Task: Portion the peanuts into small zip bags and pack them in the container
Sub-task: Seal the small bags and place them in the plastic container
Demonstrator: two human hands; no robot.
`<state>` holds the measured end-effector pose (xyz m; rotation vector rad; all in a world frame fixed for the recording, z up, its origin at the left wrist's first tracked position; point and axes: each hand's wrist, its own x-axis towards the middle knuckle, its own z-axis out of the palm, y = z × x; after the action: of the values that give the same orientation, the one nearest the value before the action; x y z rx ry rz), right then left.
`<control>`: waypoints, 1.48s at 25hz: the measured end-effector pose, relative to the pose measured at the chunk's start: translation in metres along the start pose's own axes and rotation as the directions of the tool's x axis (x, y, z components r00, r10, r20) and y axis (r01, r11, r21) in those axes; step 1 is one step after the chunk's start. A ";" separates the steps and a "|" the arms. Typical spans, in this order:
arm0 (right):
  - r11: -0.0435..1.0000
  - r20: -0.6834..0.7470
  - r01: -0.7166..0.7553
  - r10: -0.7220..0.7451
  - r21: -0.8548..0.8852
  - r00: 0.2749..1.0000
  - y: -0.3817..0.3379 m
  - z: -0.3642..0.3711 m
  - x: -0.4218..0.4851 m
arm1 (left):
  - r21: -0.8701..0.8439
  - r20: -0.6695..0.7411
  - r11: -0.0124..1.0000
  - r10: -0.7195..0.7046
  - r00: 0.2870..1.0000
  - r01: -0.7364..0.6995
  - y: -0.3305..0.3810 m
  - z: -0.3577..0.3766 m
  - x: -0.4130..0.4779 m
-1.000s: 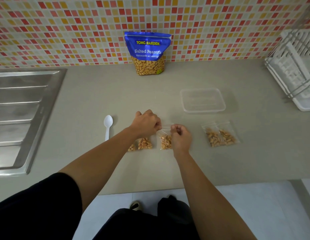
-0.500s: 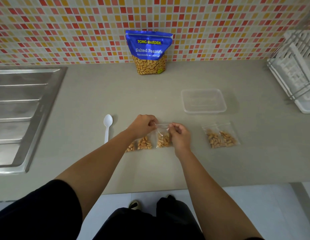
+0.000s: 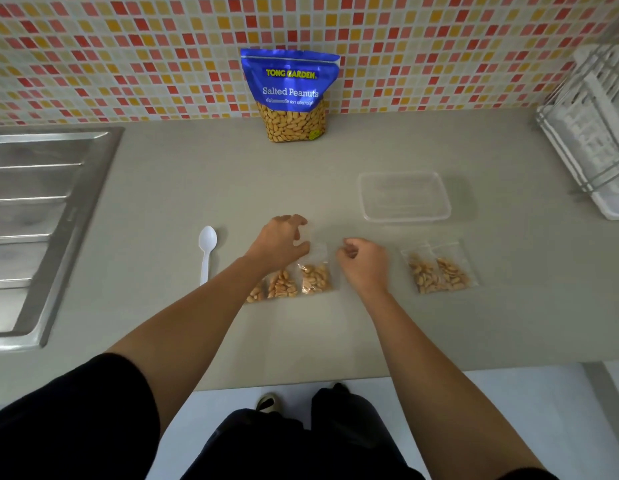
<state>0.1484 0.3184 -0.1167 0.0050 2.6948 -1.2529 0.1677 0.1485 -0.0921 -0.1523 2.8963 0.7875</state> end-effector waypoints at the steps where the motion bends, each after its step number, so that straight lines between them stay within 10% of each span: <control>1: 1.000 -0.049 0.011 -0.011 -0.009 0.999 0.002 -0.012 0.002 | -0.013 -0.005 0.999 0.030 1.000 -0.030 0.007 0.002 0.003; 8: 0.986 -0.287 -0.152 0.127 -0.066 0.949 0.065 -0.087 0.007 | -0.174 -0.002 0.967 0.186 0.983 -0.184 0.078 0.068 0.018; 29: 0.993 -0.126 -0.103 0.096 -0.051 0.987 0.095 -0.080 -0.005 | -0.361 0.193 0.930 0.000 0.981 0.072 0.124 0.088 0.050; 37: 0.926 -0.005 -0.003 0.005 0.377 1.000 0.065 -0.080 -0.008 | -0.589 0.233 0.808 0.134 0.963 0.030 0.104 0.021 0.027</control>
<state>0.1494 0.4219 -0.1143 0.0622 2.4099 -1.7504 0.1290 0.2471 -0.0631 -0.0212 2.3221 1.5688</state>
